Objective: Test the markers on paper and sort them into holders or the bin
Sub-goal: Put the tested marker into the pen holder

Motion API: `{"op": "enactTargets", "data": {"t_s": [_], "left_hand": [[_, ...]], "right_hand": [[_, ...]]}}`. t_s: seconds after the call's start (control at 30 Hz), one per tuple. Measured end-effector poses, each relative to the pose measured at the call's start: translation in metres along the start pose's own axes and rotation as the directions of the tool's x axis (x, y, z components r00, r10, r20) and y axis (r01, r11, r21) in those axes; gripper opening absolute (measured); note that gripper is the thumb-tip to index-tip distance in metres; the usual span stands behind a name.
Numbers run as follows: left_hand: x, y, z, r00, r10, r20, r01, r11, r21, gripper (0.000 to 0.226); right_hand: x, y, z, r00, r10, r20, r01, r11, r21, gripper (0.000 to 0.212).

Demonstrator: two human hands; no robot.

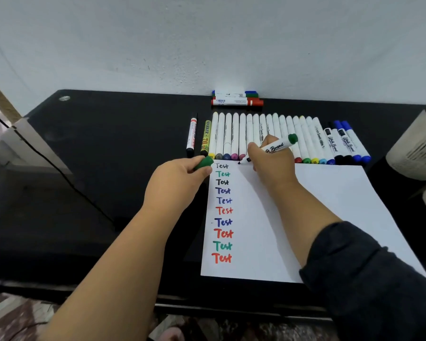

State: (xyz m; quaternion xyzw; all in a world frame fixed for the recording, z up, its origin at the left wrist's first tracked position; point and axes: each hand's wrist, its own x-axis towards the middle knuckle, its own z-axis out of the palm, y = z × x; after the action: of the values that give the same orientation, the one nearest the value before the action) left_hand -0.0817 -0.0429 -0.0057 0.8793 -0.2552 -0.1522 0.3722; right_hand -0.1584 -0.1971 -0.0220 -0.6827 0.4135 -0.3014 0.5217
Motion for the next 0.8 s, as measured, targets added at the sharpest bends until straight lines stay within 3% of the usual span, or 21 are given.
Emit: {"op": "enactTargets", "data": {"t_s": [0.5,0.8], "left_hand": [[0.0012,-0.0015,0.0087,0.999,0.052,0.0,-0.052,0.998,0.019,0.038],[0.0008,-0.0019,0.0085,0.998,0.062,0.004,-0.062,0.998,0.006,0.039]], "right_hand": [[0.0008,0.0067,0.0034,0.995,-0.103,-0.001,0.103,0.99,-0.092,0.037],[-0.0007,0.0054,0.0012,0.997,-0.077,0.021,0.078,0.995,-0.064,0.037]]}}
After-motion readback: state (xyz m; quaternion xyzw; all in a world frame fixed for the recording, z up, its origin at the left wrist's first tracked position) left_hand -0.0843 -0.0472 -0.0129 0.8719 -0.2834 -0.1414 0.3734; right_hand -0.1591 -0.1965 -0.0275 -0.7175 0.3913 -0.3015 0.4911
